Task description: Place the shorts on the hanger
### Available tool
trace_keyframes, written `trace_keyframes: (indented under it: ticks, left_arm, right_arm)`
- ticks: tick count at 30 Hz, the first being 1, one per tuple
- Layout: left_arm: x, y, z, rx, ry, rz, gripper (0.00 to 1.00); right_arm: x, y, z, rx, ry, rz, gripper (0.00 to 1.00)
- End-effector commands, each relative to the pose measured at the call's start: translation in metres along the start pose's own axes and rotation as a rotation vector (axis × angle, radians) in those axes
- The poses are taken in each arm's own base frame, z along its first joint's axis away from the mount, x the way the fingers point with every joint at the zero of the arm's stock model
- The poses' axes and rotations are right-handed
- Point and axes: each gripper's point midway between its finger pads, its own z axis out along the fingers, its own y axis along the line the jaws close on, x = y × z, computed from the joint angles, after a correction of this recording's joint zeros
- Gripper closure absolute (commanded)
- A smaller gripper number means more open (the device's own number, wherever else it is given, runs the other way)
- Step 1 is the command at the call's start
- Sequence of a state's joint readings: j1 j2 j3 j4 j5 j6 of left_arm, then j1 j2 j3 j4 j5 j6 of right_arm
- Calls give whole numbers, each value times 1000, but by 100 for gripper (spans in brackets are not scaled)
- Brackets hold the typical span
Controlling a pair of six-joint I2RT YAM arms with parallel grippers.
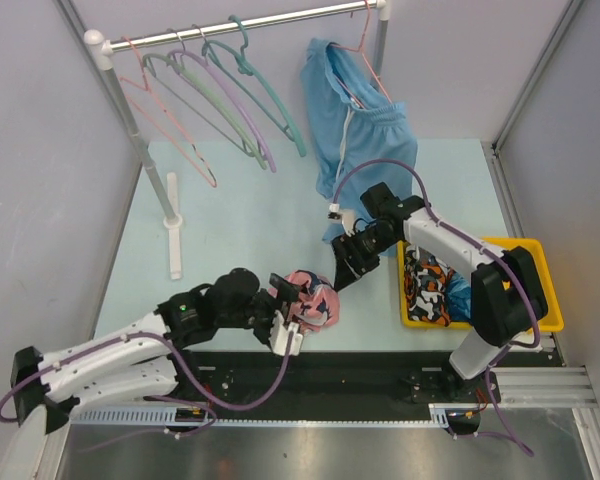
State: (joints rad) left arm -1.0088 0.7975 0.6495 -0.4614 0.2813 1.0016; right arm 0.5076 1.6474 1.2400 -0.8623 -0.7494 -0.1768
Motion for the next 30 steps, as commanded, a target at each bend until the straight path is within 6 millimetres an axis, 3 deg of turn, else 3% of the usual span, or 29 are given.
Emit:
trace_keyframes:
  ticks: [1,3,6,9,10,11,12,13,14,18,19,21,23,25,27,28,30]
  left_arm:
    - [15,16,27,-38,86,81,14]
    - [27,10,39,12,140,70,24]
    - [27,5,45,54,146,33,38]
    - [20,-1,43,95,129,-26,62]
    - [17,-3,42,106,133,-100,84]
    - [5,8,39,96,114,-149,96]
    - [4,0,35,149,129,-219,100]
    - [-10,15,27,127,100,-346,100]
    - [-26,12,24,174,33,-429,100]
    - [-55,36,9,210,-115,-884,100]
    - [-51,40,4,197,-135,-1060,100]
    - [-54,55,-2,166,-221,-1180,100]
    - [-38,63,-7,111,-228,-1399,99]
    - [-27,62,-11,122,-240,-1630,100]
    - [-20,63,-14,123,-263,-1793,100]
    - [-11,57,-14,146,-263,-1941,99]
    - [-9,57,-14,200,-301,-2085,100]
  right_arm:
    - [-15,11,-7,-19,-58,-71,28]
    - [-19,17,-15,-13,-76,-103,28]
    - [-25,18,-23,17,-99,-150,26]
    - [-30,18,-28,34,-111,-169,25]
    - [-33,19,-31,40,-122,-180,25]
    - [-34,19,-33,46,-126,-183,24]
    - [-37,22,-38,52,-146,-205,23]
    - [-40,22,-42,65,-159,-215,23]
    - [-41,23,-45,74,-171,-228,21]
    - [-50,30,-63,131,-218,-318,15]
    - [-52,28,-72,175,-238,-339,13]
    - [-56,26,-82,224,-255,-378,9]
    - [-58,26,-92,261,-273,-400,8]
    - [-53,32,-94,240,-262,-428,0]
    - [-39,41,-96,227,-223,-487,0]
    - [-37,39,-101,266,-206,-580,0]
    - [-35,55,-114,305,-258,-718,0]
